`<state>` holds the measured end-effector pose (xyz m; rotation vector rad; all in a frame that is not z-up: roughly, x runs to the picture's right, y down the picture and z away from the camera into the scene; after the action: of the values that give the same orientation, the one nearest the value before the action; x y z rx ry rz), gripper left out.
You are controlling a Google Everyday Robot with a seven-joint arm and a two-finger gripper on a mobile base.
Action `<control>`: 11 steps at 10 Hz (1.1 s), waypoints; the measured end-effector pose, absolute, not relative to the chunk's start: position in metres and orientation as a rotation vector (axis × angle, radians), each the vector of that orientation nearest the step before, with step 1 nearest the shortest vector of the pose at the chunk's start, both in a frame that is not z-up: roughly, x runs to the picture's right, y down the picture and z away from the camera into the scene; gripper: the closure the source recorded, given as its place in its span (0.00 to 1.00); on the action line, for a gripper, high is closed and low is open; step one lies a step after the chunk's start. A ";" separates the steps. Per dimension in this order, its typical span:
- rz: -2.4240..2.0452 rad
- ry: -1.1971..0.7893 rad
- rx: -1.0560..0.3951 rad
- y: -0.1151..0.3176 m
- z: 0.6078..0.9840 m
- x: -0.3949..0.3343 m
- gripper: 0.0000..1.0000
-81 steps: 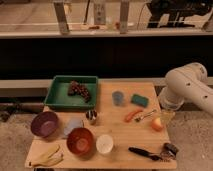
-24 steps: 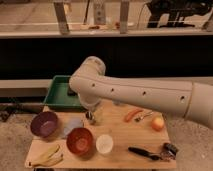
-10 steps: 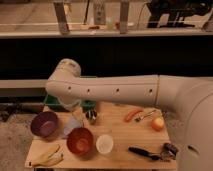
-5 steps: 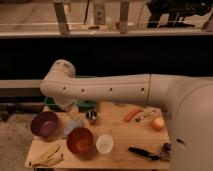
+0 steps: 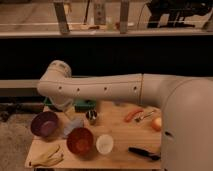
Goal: Place banana in tray
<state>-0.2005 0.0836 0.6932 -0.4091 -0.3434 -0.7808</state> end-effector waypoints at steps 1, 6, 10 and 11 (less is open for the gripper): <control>-0.791 -0.350 -0.412 0.086 0.696 -0.203 0.20; -0.845 -0.390 -0.412 0.096 0.708 -0.230 0.20; -0.887 -0.429 -0.420 0.111 0.723 -0.251 0.20; -0.894 -0.440 -0.419 0.114 0.728 -0.254 0.20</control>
<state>-0.2544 0.1140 0.7281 -0.4191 -0.4398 -0.8945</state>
